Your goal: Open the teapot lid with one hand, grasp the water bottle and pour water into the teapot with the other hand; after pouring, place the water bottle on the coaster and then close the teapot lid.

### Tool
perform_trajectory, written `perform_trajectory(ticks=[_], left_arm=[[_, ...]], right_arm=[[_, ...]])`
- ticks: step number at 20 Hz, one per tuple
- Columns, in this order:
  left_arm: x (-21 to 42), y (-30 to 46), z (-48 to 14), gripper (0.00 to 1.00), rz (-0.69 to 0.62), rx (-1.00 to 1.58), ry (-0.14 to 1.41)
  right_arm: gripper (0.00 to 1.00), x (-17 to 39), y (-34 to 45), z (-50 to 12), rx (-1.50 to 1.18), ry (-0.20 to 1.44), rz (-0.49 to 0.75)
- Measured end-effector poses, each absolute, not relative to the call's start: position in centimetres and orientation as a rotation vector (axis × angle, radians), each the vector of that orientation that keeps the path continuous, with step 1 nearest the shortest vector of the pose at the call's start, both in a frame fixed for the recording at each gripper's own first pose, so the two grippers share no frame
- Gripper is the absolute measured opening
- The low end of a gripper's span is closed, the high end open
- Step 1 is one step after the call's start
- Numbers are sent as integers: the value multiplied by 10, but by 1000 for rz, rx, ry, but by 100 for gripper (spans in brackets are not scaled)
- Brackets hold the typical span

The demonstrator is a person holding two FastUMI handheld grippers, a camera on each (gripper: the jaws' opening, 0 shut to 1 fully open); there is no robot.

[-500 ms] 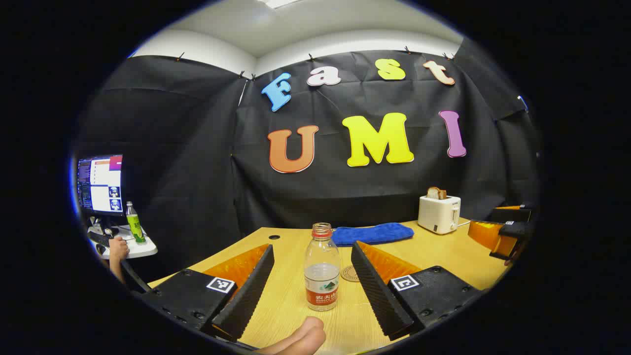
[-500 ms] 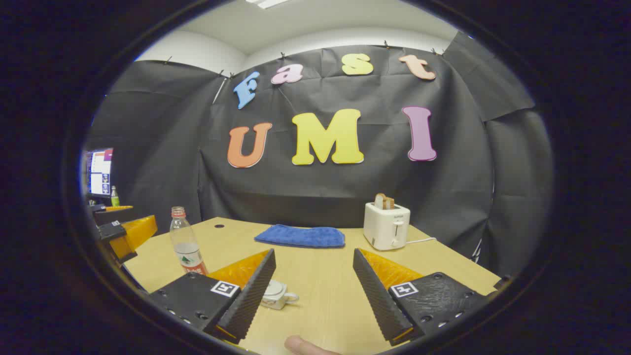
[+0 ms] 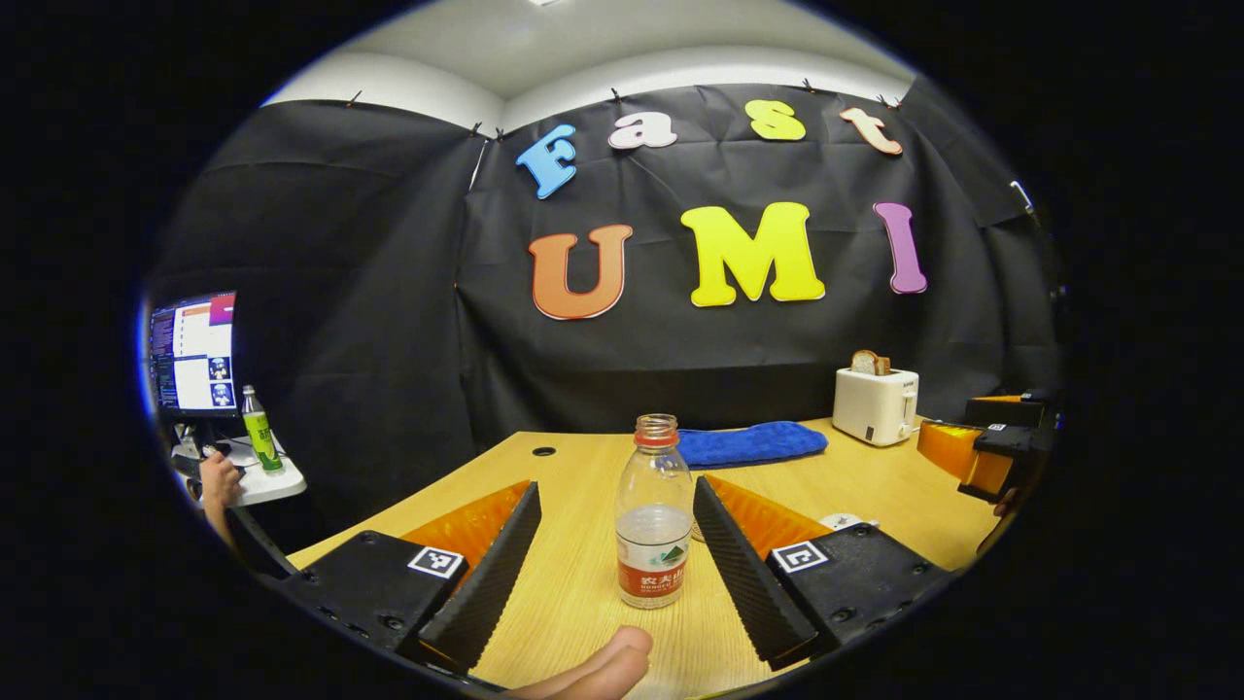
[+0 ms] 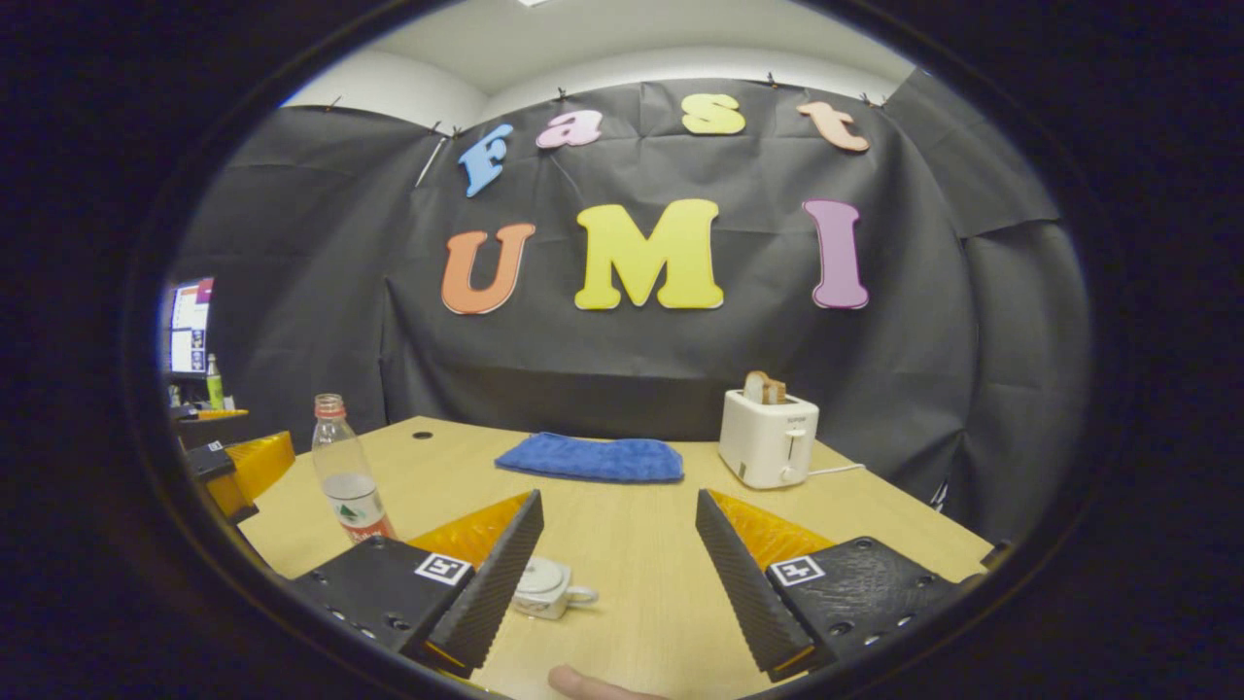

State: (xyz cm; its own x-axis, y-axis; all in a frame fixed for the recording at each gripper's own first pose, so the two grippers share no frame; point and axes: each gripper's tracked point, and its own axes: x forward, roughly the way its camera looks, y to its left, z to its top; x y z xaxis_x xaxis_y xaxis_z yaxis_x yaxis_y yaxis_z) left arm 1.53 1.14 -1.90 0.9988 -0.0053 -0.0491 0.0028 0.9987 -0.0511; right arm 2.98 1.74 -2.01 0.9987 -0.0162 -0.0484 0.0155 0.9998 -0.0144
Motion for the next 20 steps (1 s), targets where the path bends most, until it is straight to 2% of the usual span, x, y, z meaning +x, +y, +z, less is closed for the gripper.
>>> perform_trajectory(ticks=[15,20], left_arm=[[20,-3,-36,99,-45,-34,87],[23,-6,-42,99,-52,-3,95]], right_arm=[[97,41,22,-34,8,50,-3],[95,62,50,-70,3,74,39]])
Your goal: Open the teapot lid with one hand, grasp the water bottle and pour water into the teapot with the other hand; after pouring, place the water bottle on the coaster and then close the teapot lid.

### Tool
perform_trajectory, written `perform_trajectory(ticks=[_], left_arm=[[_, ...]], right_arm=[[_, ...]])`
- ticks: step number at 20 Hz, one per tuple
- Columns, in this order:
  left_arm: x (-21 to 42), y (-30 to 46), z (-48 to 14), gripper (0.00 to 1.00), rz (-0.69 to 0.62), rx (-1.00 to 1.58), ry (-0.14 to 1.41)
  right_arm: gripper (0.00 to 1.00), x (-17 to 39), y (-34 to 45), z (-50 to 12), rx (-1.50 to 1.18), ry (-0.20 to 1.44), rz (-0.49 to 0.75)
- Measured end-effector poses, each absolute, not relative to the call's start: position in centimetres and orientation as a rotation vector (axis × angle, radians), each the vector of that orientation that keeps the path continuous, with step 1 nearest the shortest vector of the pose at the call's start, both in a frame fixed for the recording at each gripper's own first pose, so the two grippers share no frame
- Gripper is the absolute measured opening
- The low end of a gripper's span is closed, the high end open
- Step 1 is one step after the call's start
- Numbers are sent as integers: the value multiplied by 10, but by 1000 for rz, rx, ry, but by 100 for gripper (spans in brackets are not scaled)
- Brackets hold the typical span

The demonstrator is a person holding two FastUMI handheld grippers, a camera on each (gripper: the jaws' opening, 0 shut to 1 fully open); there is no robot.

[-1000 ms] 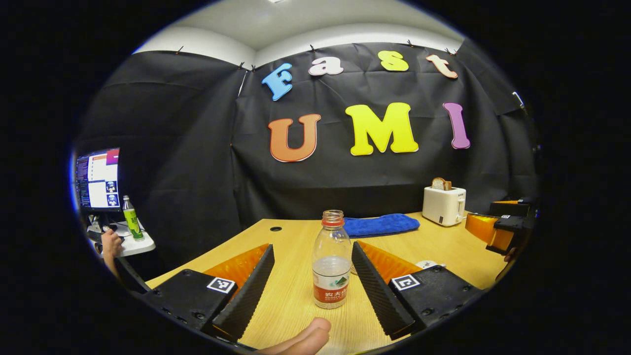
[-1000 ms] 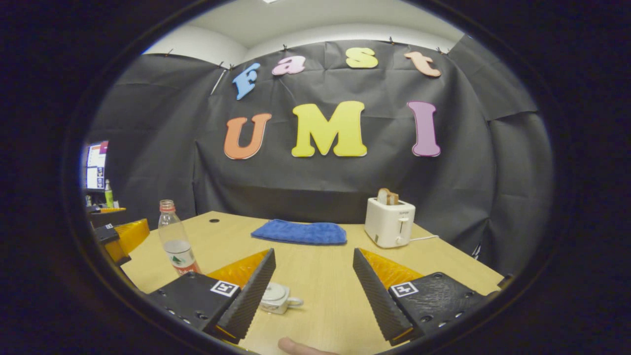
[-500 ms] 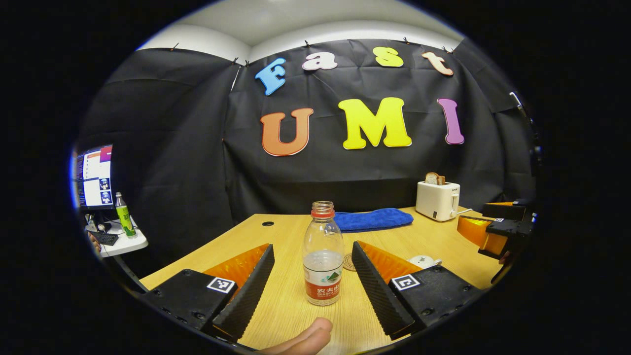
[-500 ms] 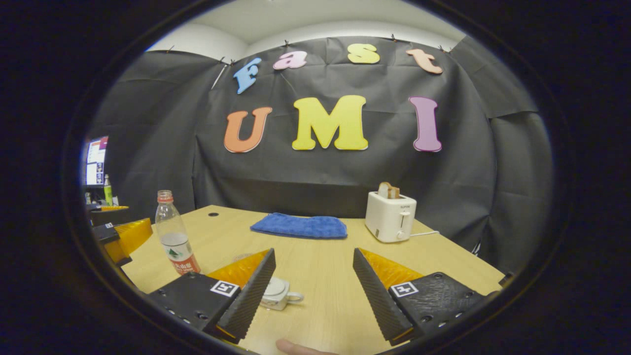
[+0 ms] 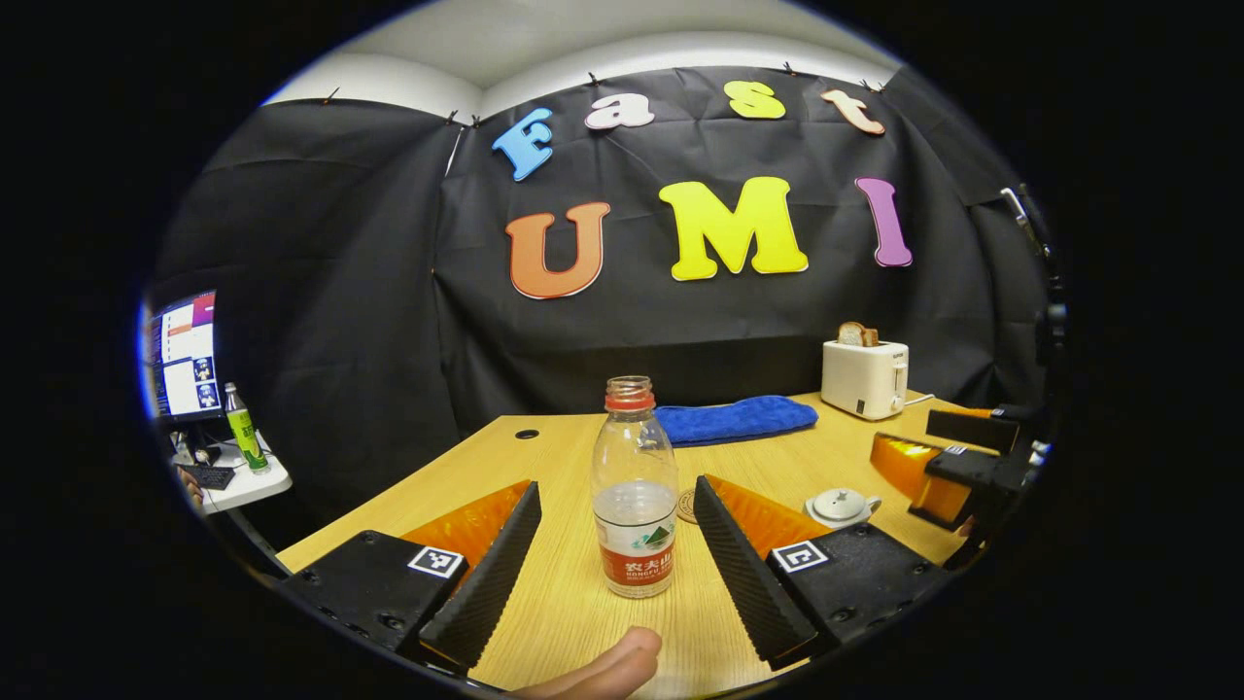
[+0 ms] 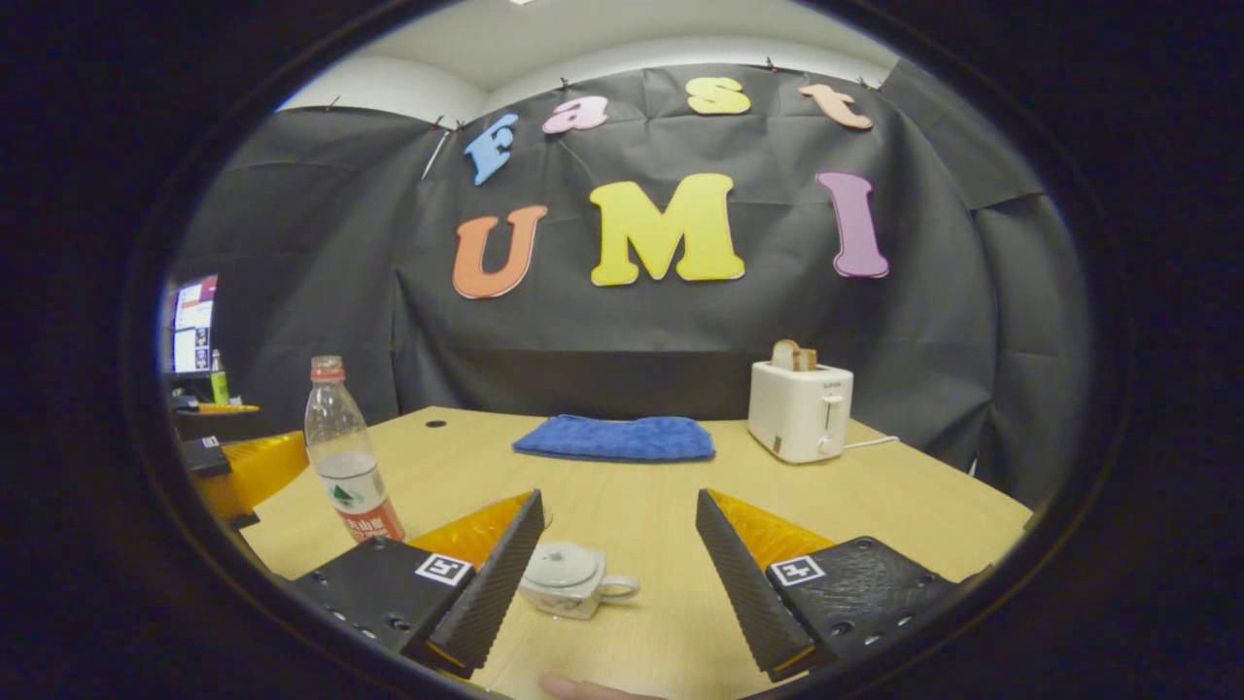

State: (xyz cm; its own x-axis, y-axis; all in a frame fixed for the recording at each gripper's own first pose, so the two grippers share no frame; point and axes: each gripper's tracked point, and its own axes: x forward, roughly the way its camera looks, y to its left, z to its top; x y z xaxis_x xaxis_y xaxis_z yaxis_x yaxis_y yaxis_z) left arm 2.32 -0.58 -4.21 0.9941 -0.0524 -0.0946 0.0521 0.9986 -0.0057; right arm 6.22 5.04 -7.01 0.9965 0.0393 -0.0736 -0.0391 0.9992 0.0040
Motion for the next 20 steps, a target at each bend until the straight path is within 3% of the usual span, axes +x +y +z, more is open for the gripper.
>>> perform_trajectory(ticks=[6,8,11,12,13,14,16,17,18,19,20], left_arm=[[27,-1,-51,99,-38,-19,124],[29,-1,-55,99,-37,-32,135],[29,-4,-58,99,-42,-20,141],[30,-5,-59,99,-43,-13,141],[30,-6,-59,99,-44,-7,142],[30,-7,-60,99,-44,-5,144],[30,-10,-61,99,-48,-8,149],[30,-12,-64,99,-54,-13,153],[31,-15,-66,99,-61,-18,159],[32,-17,-67,99,-65,-22,164],[33,-18,-69,99,-67,-24,168]], right_arm=[[93,77,65,-94,-4,92,77],[80,79,69,-99,-2,95,91],[70,84,78,-110,-28,113,124],[60,83,80,-111,-31,109,138],[61,84,83,-110,-31,105,146],[51,83,83,-110,-48,100,151],[47,85,88,-111,-72,91,179],[51,85,91,-111,-73,94,187],[36,86,89,-111,-65,97,192],[37,87,90,-111,-55,108,197],[30,89,91,-113,-46,112,196]])
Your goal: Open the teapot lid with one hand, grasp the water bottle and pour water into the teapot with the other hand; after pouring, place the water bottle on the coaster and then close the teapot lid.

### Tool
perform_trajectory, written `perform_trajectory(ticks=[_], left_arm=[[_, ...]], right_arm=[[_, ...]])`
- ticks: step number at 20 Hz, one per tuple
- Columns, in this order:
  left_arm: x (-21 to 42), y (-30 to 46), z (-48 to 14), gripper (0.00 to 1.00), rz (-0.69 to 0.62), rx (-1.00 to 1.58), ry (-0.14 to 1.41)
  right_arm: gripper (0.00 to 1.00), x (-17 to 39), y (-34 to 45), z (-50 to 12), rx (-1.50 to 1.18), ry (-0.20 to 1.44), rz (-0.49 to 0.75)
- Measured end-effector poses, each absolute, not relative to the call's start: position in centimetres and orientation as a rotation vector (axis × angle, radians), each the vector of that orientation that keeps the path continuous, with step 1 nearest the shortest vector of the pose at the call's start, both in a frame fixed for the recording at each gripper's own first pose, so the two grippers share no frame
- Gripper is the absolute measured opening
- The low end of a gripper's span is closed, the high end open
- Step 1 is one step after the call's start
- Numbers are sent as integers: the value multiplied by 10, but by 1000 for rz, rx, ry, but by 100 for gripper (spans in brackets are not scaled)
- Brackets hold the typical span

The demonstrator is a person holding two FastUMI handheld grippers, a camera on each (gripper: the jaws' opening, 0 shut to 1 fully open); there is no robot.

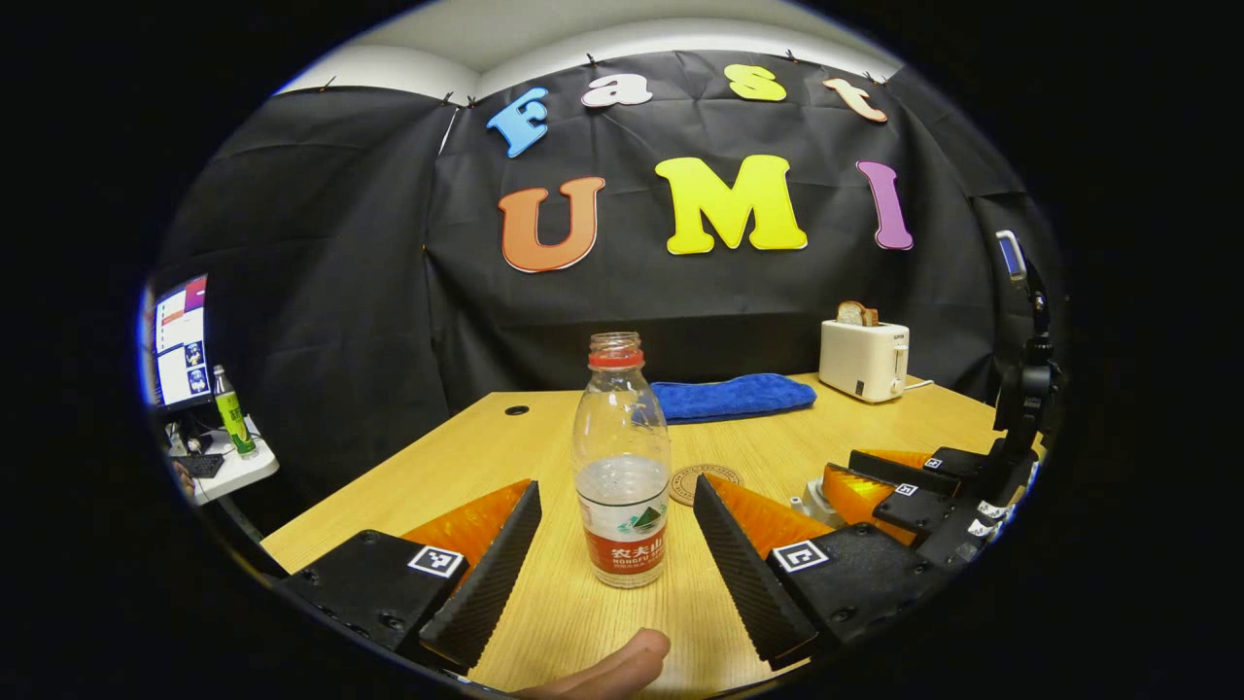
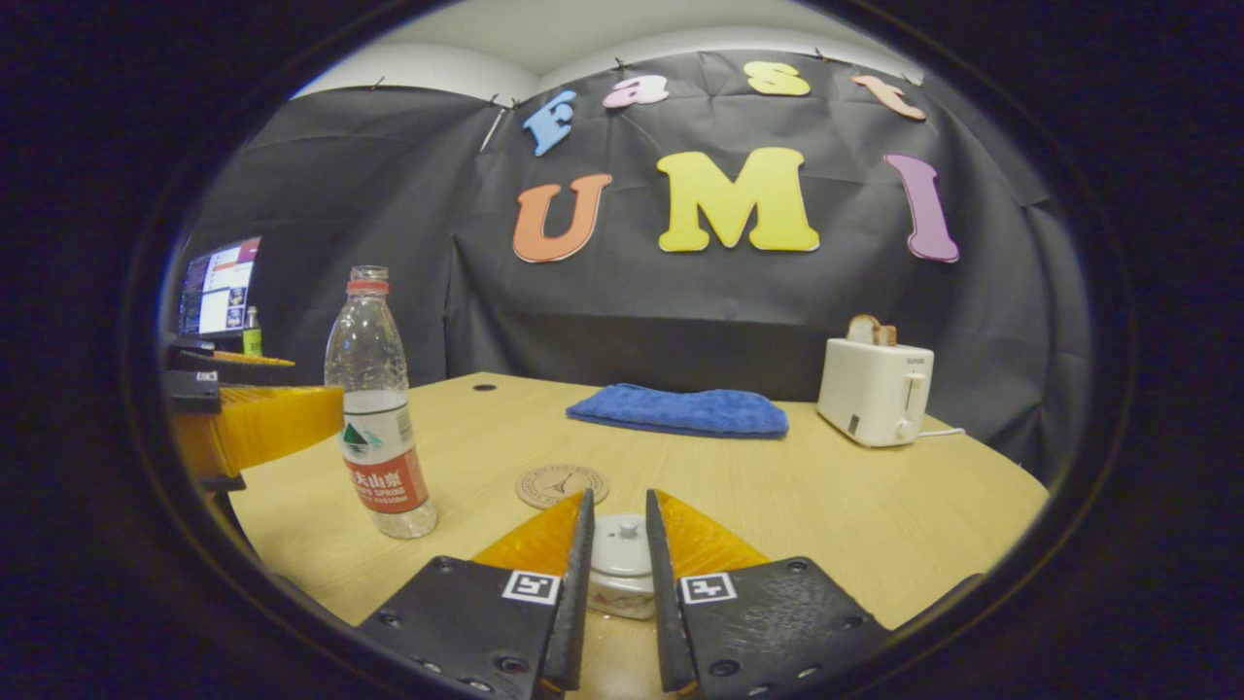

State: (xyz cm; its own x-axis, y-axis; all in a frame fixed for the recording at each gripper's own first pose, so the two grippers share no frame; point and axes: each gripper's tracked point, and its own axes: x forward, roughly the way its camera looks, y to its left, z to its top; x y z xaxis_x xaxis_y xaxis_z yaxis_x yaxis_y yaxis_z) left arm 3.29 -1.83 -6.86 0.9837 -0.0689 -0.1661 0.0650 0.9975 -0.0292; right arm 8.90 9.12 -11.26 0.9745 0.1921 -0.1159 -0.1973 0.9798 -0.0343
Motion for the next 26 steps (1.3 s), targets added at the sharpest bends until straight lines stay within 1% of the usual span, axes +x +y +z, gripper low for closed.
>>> perform_trajectory(ticks=[4,5,6,7,8,9,10,11,12,13,17,20,22,24,26], left_arm=[[34,-18,-69,99,-66,-18,167],[35,-18,-69,99,-66,-22,162],[35,-18,-69,99,-67,-25,158],[35,-18,-69,99,-72,-29,157],[35,-19,-70,99,-77,-32,161],[36,-20,-72,99,-82,-32,165],[37,-19,-73,99,-84,-35,166],[37,-20,-76,99,-86,-39,170],[39,-20,-77,99,-88,-42,172],[40,-20,-80,99,-91,-45,174],[39,-32,-84,99,-137,-81,190],[39,-32,-82,99,-149,-83,170],[40,-31,-81,99,-154,-78,158],[39,-38,-81,99,-196,-82,139],[43,-34,-81,99,-192,-74,111]], right_arm=[[30,97,97,-113,-39,134,212],[30,100,95,-115,-27,147,195],[16,104,93,-113,-12,154,197],[16,107,92,-113,-2,165,198],[18,110,90,-114,6,168,197],[16,109,91,-110,22,165,208],[10,112,92,-113,32,162,210],[6,114,94,-113,22,155,212],[6,112,93,-114,11,154,212],[2,112,94,-112,-5,152,215],[0,112,94,-111,-23,153,223],[0,107,91,-96,-10,137,224],[0,99,82,-80,-36,100,209],[0,90,67,-62,-70,57,177],[0,78,53,-50,-82,31,152]])
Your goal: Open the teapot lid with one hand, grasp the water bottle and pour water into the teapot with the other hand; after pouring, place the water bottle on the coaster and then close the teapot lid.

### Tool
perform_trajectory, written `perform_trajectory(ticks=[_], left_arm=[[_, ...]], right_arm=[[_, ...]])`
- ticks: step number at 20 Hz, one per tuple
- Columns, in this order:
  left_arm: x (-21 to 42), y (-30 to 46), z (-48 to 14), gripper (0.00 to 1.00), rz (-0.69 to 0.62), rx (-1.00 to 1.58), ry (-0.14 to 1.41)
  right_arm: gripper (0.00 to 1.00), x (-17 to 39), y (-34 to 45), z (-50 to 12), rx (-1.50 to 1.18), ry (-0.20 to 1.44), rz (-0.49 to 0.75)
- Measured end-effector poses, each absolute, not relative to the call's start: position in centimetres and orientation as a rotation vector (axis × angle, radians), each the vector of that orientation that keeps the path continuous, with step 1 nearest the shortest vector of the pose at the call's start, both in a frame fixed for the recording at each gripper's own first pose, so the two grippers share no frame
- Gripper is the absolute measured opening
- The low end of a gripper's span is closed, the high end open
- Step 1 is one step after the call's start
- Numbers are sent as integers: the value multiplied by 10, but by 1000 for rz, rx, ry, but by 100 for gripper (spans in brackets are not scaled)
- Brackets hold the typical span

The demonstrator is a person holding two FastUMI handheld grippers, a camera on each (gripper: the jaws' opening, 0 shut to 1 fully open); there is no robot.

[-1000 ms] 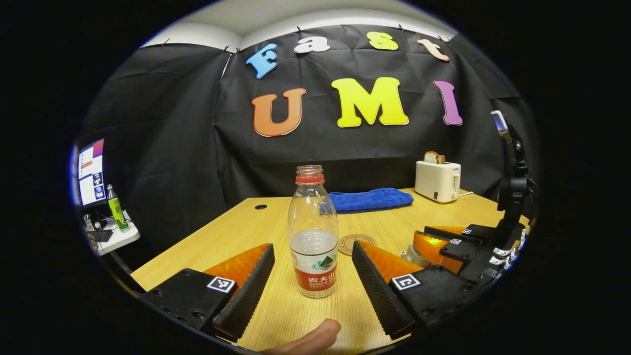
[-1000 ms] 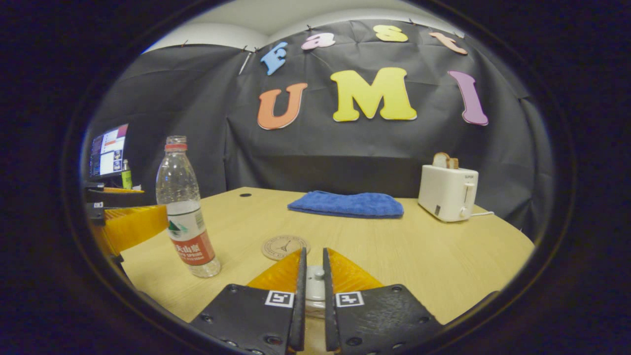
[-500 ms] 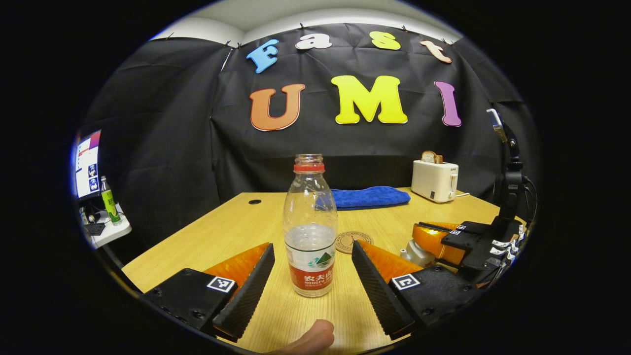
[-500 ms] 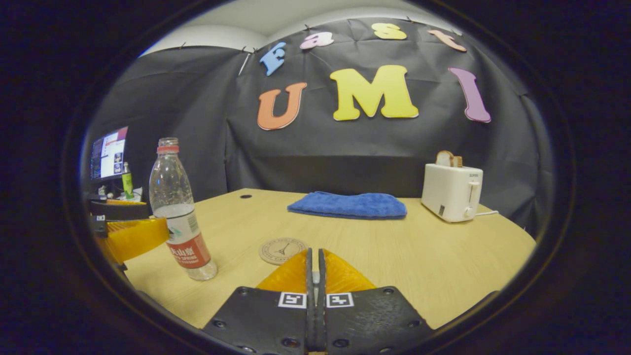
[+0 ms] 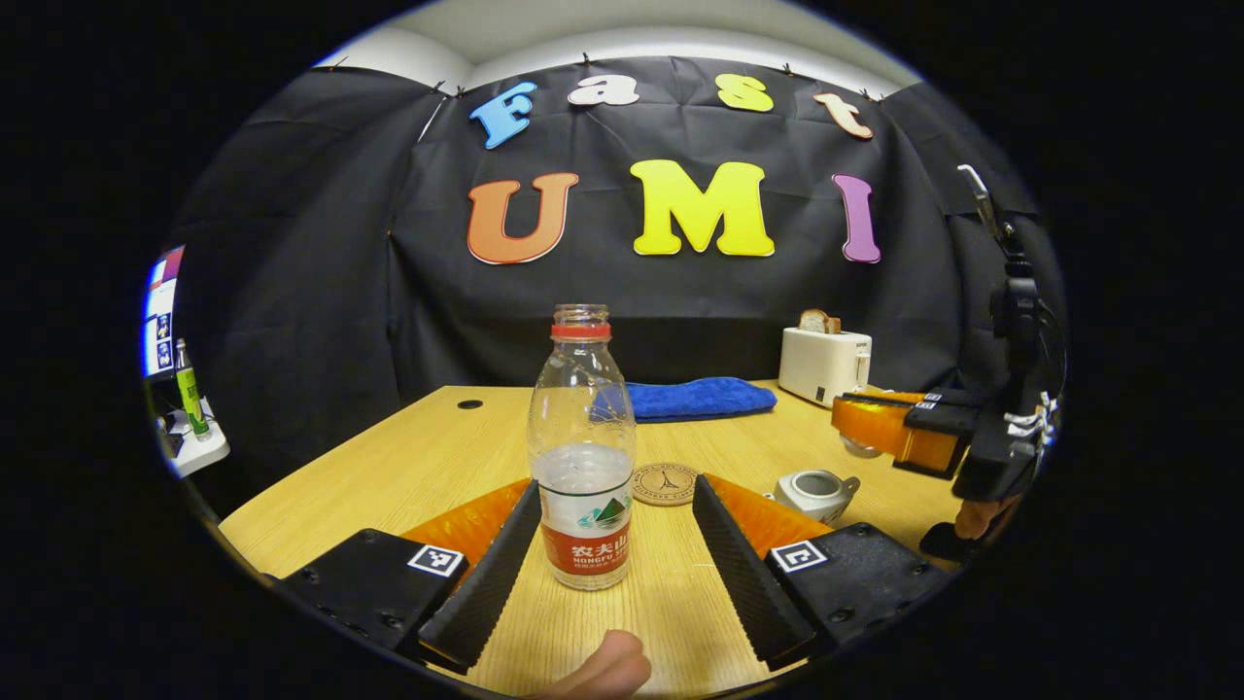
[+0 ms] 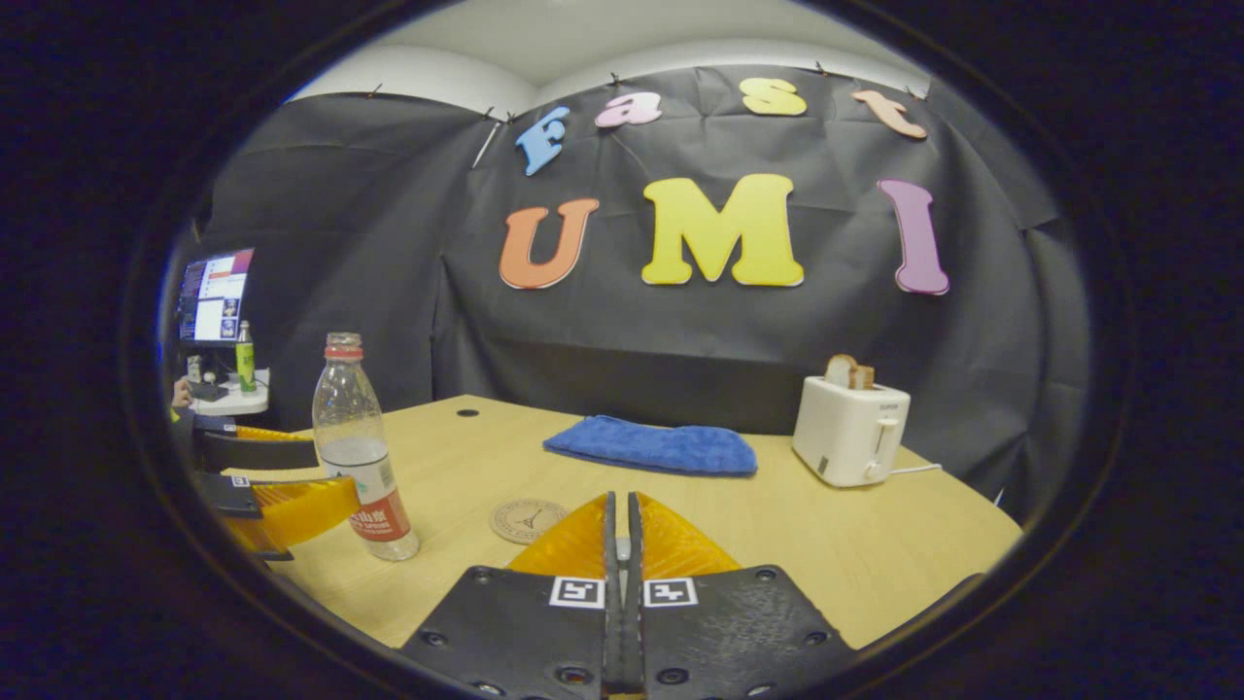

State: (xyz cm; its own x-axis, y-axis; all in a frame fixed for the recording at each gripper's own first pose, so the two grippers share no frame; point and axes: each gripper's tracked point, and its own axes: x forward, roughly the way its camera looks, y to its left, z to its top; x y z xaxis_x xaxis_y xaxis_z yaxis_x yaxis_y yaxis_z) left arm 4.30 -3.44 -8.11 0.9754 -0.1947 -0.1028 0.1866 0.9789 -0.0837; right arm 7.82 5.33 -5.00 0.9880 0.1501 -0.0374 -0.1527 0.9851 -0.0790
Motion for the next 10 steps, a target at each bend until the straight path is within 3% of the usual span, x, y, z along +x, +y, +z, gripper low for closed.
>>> perform_trajectory(ticks=[10], left_arm=[[76,-30,-90,98,-187,-108,55]], right_arm=[[0,55,4,-23,-38,-17,83]])
